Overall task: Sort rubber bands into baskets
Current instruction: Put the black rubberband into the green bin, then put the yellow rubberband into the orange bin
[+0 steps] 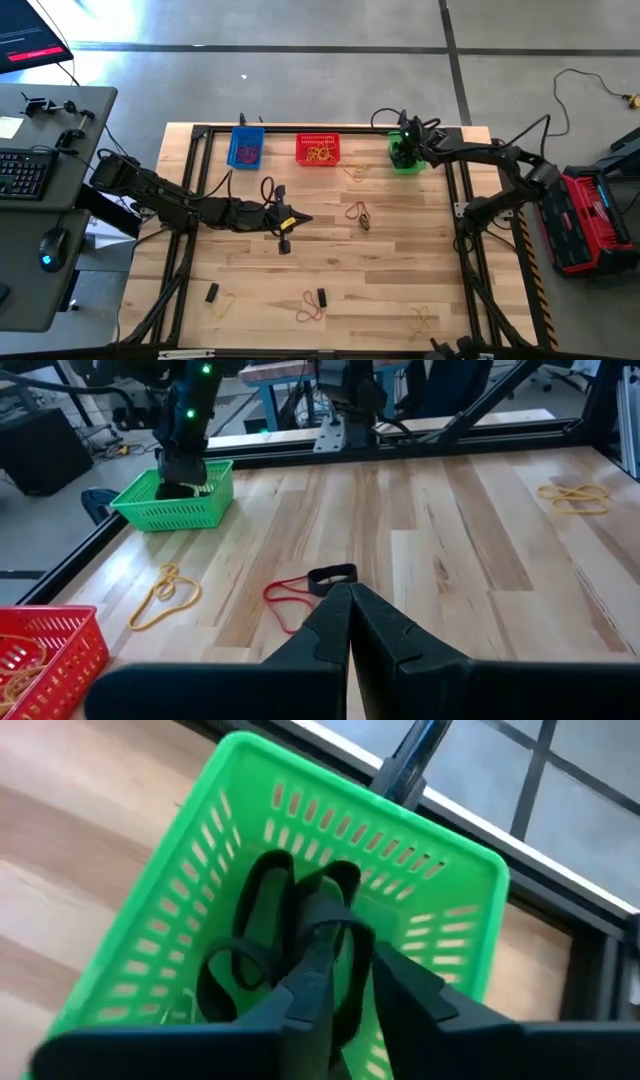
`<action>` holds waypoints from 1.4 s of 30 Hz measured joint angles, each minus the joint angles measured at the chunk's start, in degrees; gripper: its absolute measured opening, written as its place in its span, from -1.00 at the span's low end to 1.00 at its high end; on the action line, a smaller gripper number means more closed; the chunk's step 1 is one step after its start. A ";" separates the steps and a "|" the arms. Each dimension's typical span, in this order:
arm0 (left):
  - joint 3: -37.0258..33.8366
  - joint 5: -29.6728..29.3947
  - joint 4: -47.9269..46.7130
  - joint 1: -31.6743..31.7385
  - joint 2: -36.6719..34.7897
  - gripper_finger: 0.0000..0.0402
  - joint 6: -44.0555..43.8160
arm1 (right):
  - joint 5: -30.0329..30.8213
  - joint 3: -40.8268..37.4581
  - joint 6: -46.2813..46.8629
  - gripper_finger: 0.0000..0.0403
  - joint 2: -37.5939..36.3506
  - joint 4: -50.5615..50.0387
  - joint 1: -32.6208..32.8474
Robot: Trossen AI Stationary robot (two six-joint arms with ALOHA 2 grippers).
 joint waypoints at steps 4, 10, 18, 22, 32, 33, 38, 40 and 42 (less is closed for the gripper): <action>0.00 0.00 0.02 -0.02 0.00 -1.00 -0.21 | 0.00 3.94 0.24 -0.52 0.00 -6.48 0.16; 0.00 0.01 -0.05 -0.02 0.00 -1.00 -1.07 | 1.61 6.67 -1.15 -0.50 0.00 -8.95 3.45; 0.00 -0.01 0.19 -0.02 0.00 -1.00 -1.11 | 1.78 6.71 -4.90 -0.97 -1.40 -7.51 7.96; 0.00 -0.31 2.67 -0.02 0.00 -1.00 -1.07 | -0.42 6.71 -5.99 -0.96 -6.20 -8.19 9.35; 0.00 -0.31 3.80 -0.06 0.00 -1.00 -0.87 | -1.79 6.71 -4.44 -1.00 -16.87 -7.12 20.52; 0.00 -0.36 3.80 -0.12 0.00 -1.00 -1.05 | -1.68 6.71 -4.44 -1.00 -16.90 -6.38 22.43; 0.00 -2.45 3.75 -1.63 0.00 -1.00 0.82 | -4.75 -0.30 -7.32 -1.00 -16.87 12.68 29.85; 0.00 -3.67 3.63 -2.63 0.00 -1.00 1.83 | -6.75 -4.17 -6.75 -1.00 -16.87 20.44 31.94; 0.00 -4.73 2.54 -3.72 -0.45 -1.00 2.43 | -7.44 -8.44 -5.99 -1.00 -16.87 27.49 34.50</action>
